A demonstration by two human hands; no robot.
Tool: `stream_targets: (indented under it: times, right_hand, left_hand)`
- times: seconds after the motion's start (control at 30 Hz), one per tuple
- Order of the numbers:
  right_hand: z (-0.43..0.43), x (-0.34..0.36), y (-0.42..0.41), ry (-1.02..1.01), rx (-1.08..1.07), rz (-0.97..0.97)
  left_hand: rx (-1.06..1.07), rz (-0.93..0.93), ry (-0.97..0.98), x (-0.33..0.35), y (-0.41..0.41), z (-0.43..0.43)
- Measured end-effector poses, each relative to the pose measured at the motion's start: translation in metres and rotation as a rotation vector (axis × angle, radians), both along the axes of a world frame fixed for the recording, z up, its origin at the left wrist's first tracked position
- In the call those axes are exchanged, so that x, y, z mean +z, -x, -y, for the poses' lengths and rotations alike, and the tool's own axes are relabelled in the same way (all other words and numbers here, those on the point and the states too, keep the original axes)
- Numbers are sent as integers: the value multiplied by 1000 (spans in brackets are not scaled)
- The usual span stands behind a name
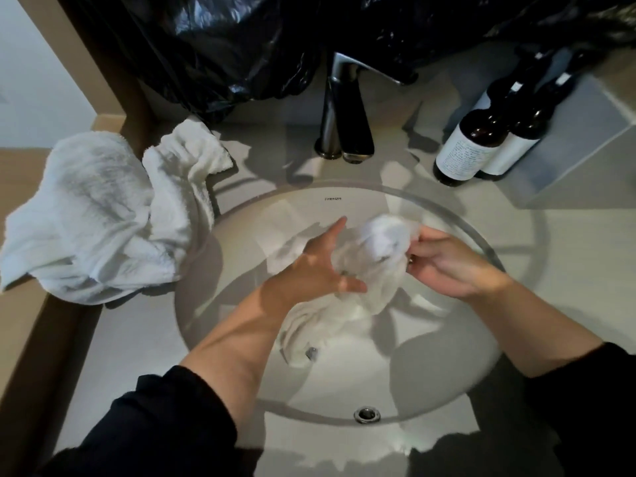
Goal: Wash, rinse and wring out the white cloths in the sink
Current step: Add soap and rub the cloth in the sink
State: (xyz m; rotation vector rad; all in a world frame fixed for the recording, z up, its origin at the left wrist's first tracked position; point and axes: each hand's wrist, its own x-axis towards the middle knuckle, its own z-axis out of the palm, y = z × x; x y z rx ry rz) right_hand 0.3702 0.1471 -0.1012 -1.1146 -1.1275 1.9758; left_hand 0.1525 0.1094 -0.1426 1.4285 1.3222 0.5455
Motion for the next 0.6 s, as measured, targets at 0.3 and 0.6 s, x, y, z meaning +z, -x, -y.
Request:
stream_targets:
  times: [0.3,0.6]
  right_hand:
    - [12,85,21,-126,119,-233]
    - [9,137,10,-49,-174,130]
  left_hand:
    - [87,379,-116,42,-36,24]
    - [-5,363,31,101,5,16]
